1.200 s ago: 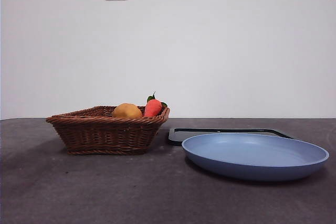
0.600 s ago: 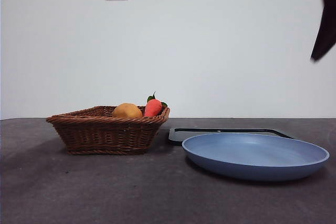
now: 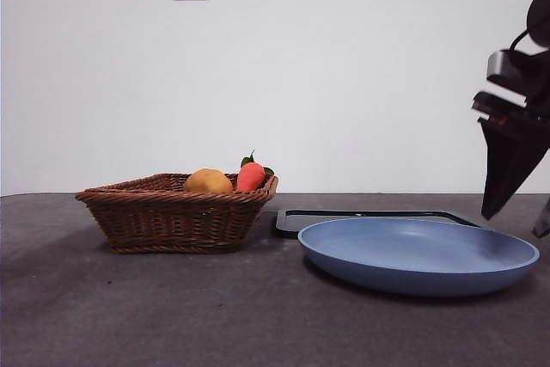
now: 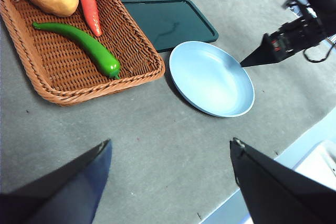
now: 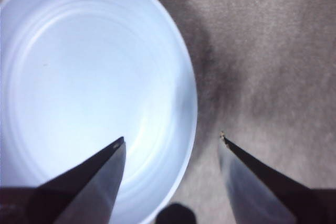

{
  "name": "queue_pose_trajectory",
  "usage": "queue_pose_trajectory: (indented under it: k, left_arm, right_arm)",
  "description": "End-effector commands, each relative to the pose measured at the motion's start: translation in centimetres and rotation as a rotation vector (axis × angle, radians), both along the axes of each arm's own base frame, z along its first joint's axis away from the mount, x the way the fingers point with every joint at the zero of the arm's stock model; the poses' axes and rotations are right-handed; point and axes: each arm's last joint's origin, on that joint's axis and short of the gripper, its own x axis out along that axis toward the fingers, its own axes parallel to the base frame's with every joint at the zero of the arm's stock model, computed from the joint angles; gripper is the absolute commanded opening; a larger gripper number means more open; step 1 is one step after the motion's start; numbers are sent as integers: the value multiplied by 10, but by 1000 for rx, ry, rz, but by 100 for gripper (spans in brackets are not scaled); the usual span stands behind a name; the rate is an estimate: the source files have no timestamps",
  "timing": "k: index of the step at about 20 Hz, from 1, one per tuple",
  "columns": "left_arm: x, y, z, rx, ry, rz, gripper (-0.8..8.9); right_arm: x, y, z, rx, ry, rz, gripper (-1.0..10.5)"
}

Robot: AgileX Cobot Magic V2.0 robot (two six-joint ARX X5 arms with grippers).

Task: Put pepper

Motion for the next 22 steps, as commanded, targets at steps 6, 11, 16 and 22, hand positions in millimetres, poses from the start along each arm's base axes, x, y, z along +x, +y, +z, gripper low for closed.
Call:
queue_pose_trajectory:
  k: [6, 11, 16, 22]
  left_arm:
    - [0, 0, 5, -7, -21, -1, 391]
    - [0, 0, 5, -6, -21, 0, 391]
    - [0, 0, 5, -5, -21, 0, 391]
    - [2, 0, 5, -7, -17, 12, 391]
  right_arm:
    - [12, 2, -18, -7, 47, 0, 280]
    - [14, 2, -24, -5, 62, -2, 148]
    - [15, 2, -25, 3, 68, -11, 33]
    - [15, 3, -24, 11, 66, -24, 5]
